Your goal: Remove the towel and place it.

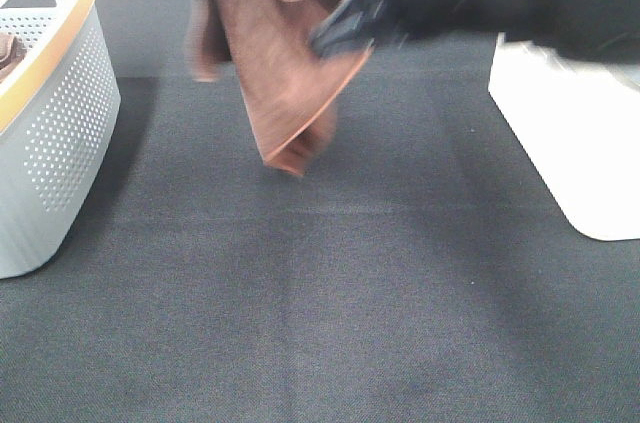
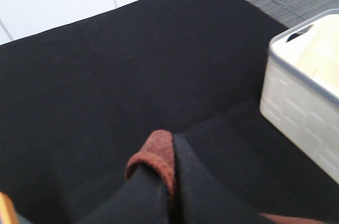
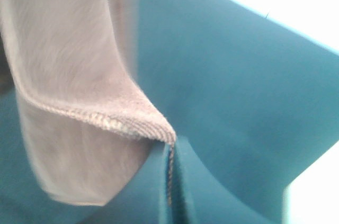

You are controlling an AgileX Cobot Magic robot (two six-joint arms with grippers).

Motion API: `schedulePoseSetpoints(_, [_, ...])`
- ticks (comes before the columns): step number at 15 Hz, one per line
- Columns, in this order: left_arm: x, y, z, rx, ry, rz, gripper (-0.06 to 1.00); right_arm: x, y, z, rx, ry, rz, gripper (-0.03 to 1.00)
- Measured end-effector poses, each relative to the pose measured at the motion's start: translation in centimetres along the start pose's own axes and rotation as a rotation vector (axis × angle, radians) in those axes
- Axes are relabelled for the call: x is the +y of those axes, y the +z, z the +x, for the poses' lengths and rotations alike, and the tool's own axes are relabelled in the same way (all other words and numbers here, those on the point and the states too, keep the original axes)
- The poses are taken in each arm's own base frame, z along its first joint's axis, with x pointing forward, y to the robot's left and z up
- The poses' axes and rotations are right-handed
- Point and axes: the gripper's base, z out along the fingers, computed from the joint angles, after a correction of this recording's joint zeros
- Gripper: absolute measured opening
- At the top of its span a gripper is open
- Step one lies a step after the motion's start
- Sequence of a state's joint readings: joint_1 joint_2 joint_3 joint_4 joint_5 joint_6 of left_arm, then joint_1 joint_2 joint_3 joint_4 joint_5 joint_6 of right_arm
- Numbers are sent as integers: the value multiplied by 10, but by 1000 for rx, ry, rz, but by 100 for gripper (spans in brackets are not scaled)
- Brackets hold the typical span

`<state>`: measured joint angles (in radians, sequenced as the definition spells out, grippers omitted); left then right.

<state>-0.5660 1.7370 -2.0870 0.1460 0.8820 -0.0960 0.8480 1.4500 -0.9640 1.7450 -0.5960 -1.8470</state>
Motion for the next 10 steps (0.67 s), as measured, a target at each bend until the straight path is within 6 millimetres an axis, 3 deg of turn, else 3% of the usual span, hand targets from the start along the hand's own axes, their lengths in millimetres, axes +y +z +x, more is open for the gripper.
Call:
schedulePoseSetpoints(3, [4,4,3,19,19,-37,0,-15,-11,-10,-14,-88,101,0])
schedulePoseSetpoints(6, [22,31,14,71,52,-122,0,-27,-14,-31,-56,-134,151,0])
schedulePoseSetpoints(8, [41,50,20,79,72,-188,0,-57,-3,-44,-72,-89,227,0])
schedulePoseSetpoints(10, [56,64,20,14,76,-216,0,-92,28,-55,-104,-55,232,0])
